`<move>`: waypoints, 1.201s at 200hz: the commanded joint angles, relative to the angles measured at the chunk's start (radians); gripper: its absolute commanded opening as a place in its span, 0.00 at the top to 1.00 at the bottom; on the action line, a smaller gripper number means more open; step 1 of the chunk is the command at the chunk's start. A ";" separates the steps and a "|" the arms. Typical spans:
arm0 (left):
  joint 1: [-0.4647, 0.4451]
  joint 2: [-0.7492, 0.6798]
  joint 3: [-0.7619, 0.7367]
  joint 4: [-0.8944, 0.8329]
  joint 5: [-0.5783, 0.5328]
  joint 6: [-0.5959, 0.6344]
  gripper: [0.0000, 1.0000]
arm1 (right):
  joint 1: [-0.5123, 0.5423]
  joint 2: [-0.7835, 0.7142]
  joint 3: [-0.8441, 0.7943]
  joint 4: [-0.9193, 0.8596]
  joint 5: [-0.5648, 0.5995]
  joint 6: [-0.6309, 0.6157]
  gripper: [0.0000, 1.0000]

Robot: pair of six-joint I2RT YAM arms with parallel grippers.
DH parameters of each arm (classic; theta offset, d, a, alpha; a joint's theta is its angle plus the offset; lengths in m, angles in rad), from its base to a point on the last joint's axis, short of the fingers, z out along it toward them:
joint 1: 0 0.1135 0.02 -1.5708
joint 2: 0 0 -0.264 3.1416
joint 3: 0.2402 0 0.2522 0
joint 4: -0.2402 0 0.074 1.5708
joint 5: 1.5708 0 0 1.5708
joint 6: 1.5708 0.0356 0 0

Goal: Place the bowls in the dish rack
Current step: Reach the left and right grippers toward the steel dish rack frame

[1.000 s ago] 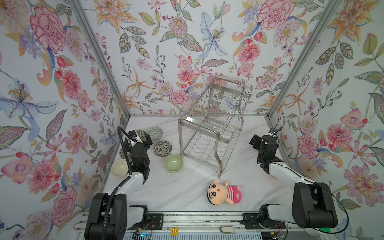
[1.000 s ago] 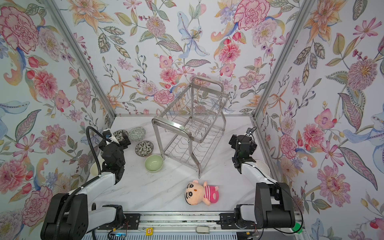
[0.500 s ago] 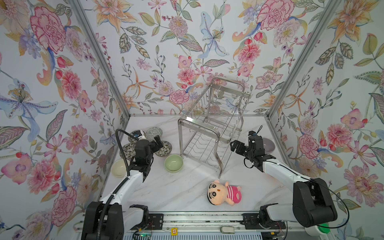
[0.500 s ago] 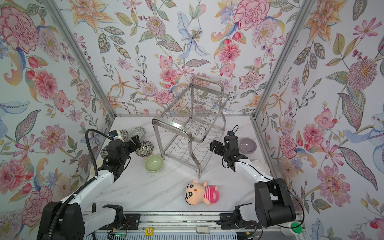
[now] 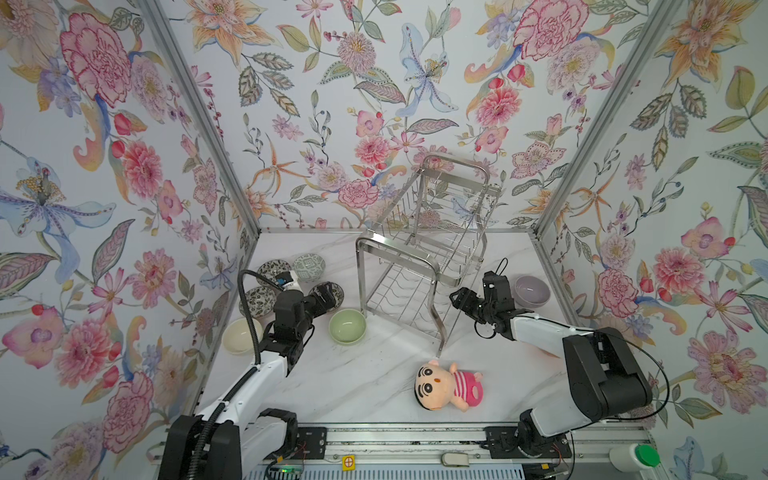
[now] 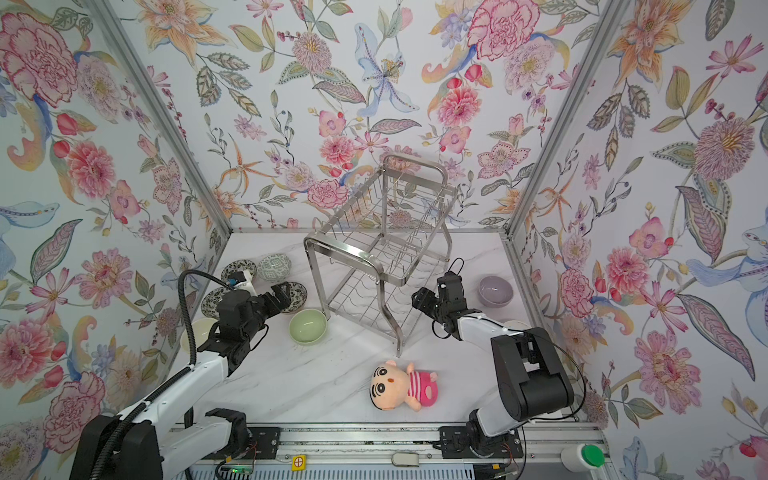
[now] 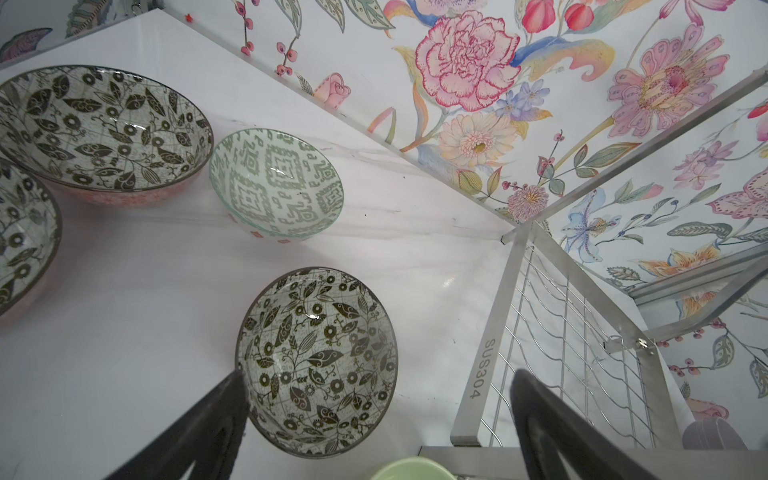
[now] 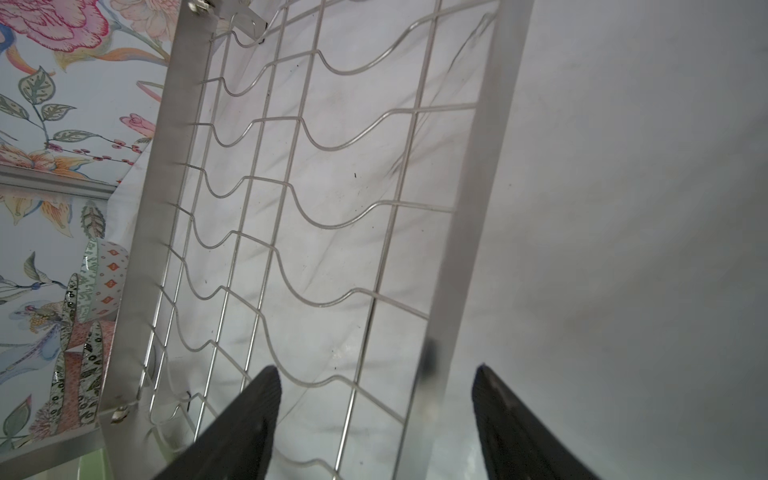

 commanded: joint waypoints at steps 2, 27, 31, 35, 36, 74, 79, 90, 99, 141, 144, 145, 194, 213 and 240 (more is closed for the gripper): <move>-0.023 -0.002 0.007 0.015 0.010 -0.004 0.01 | 0.012 0.023 -0.001 0.044 0.014 0.073 0.33; -0.041 0.000 0.021 0.010 0.005 0.005 0.01 | 0.014 0.036 -0.010 0.067 0.057 0.125 0.35; -0.044 0.001 0.022 0.008 0.003 0.008 0.01 | 0.016 0.039 -0.010 0.071 0.065 0.133 0.36; -0.046 0.001 0.023 0.007 0.002 0.010 0.01 | 0.016 0.041 -0.012 0.077 0.070 0.142 0.38; -0.047 0.001 0.023 0.007 0.003 0.010 0.01 | 0.016 0.042 -0.013 0.078 0.071 0.144 0.39; -0.062 -0.005 0.026 -0.003 -0.001 0.018 0.01 | 0.023 0.082 -0.021 0.148 0.098 0.227 0.48; -0.066 -0.007 0.025 -0.005 -0.003 0.018 0.01 | 0.024 0.087 -0.021 0.156 0.098 0.233 0.48; -0.071 -0.011 0.023 -0.005 -0.006 0.021 0.01 | 0.030 0.101 -0.017 0.163 0.103 0.246 0.50; -0.075 -0.013 0.022 -0.008 -0.008 0.023 0.01 | 0.034 0.110 -0.018 0.168 0.113 0.259 0.52; -0.091 -0.031 0.019 -0.018 -0.008 0.041 0.01 | 0.039 0.121 -0.061 0.227 0.160 0.349 0.64; -0.094 -0.032 0.021 -0.020 -0.009 0.042 0.01 | 0.039 0.121 -0.065 0.232 0.163 0.355 0.65; -0.094 -0.033 0.020 -0.020 -0.010 0.044 0.01 | 0.039 0.121 -0.065 0.234 0.164 0.357 0.65; -0.137 -0.032 0.054 -0.042 -0.032 0.082 0.01 | 0.043 0.129 -0.072 0.214 0.219 0.440 0.66; -0.159 -0.024 0.074 -0.058 -0.046 0.107 0.01 | 0.045 0.129 -0.083 0.207 0.256 0.501 0.71; -0.178 -0.017 0.090 -0.068 -0.054 0.118 0.01 | 0.051 0.135 -0.103 0.241 0.286 0.589 0.72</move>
